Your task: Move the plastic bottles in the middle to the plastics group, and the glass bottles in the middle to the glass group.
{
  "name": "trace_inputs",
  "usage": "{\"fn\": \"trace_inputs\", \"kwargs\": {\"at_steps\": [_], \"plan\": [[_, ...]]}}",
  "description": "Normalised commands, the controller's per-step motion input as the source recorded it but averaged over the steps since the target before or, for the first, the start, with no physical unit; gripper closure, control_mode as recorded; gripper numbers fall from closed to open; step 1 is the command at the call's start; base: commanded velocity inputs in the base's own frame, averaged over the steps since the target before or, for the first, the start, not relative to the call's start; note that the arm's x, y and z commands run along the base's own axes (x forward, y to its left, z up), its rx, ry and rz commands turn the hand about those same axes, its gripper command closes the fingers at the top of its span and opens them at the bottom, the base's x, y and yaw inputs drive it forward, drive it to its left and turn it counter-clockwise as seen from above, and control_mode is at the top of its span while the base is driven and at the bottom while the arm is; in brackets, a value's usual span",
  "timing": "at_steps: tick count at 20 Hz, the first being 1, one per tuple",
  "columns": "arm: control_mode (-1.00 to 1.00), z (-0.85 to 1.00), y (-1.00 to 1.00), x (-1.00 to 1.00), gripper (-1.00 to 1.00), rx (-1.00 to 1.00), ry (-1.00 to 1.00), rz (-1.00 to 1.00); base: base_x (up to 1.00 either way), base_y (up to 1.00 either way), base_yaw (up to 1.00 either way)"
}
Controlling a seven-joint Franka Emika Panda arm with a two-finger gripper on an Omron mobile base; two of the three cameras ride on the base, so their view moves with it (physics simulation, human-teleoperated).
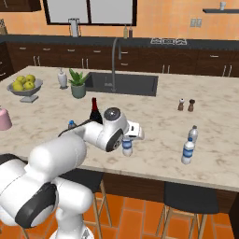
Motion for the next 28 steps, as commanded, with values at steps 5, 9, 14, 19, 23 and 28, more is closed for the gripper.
{"fn": "trace_inputs", "kwargs": {"at_steps": [5, 9, 14, 19, 23, 28], "plan": [[-1.0, 0.06, -0.44, 0.39, 1.0, -0.06, 0.05, 0.0, 0.0, 0.0, 0.0], [-1.0, 0.0, -0.25, 0.54, 1.0, -0.11, 0.0, 0.0, 0.0, 0.0, 0.0], [-1.0, 0.0, -0.41, 0.25, 1.0, -0.03, 0.0, -0.01, 0.0, 0.0, 0.0], [-1.0, 0.0, -0.66, 0.01, 1.0, 0.01, 0.0, -0.02, 0.0, 0.0, 0.0], [-1.0, 0.0, -0.59, 0.0, 1.0, 0.03, -0.04, 0.0, 0.0, 0.0, 0.0], [-1.0, -0.04, -0.34, -0.02, 1.0, 0.0, -0.15, 0.0, 0.0, 0.0, 0.0]]}}
